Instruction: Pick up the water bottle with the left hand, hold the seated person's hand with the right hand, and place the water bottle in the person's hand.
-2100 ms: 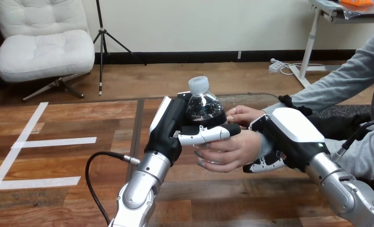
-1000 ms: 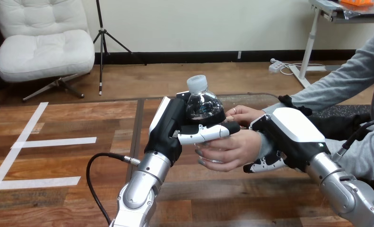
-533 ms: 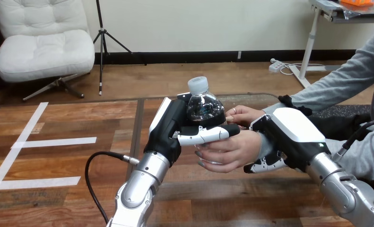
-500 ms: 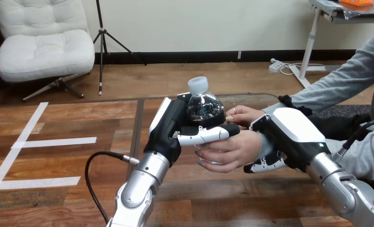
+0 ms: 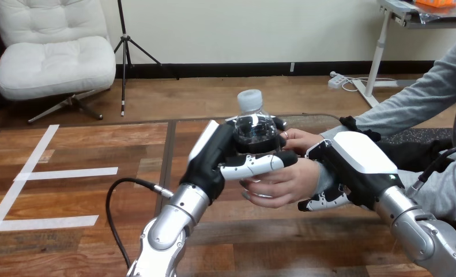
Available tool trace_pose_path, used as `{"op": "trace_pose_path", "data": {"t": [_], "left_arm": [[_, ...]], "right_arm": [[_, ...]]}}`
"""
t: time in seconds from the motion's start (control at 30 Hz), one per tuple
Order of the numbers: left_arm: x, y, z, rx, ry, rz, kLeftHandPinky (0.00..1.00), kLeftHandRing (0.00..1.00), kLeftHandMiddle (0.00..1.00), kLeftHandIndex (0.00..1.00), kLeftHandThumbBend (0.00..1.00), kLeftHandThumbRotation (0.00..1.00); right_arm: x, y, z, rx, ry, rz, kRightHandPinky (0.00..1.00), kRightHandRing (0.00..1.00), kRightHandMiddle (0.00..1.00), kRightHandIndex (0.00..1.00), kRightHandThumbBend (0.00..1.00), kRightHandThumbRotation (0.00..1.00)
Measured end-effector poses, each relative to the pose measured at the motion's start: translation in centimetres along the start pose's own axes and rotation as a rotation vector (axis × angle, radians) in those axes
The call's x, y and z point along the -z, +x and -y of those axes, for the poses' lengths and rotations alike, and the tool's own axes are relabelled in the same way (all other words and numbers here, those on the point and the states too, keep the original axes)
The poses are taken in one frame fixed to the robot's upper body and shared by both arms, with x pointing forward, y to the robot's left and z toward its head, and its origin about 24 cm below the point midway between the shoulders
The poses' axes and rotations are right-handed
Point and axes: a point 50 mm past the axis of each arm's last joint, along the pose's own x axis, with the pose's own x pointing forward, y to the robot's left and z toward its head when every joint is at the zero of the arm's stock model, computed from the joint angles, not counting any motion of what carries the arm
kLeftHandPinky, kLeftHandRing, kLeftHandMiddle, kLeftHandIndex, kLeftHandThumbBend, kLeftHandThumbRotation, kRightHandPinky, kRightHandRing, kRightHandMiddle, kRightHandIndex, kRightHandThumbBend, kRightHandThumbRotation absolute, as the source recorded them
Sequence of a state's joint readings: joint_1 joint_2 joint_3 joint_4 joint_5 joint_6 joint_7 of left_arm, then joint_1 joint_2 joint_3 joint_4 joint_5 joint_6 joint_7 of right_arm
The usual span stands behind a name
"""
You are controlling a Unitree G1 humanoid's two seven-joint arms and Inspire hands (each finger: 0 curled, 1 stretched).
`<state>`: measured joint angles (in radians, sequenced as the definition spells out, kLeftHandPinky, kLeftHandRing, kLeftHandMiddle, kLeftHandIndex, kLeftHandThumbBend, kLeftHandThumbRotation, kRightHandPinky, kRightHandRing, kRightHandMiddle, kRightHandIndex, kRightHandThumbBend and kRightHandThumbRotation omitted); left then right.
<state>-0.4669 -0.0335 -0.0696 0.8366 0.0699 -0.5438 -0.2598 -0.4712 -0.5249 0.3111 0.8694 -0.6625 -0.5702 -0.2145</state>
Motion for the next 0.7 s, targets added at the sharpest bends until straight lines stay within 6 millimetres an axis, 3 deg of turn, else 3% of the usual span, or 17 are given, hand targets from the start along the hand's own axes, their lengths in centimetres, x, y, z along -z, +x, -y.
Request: {"op": "trace_pose_path", "data": {"t": [0.7], "left_arm": [[0.72, -0.03, 0.34, 0.034, -0.019, -0.032, 1.0, 1.0, 1.0, 1.0, 1.0, 0.86]], "right_arm": [[0.12, -0.06, 0.06, -0.006, -0.004, -0.003, 0.14, 0.19, 0.25, 0.26, 0.76, 0.0]]}}
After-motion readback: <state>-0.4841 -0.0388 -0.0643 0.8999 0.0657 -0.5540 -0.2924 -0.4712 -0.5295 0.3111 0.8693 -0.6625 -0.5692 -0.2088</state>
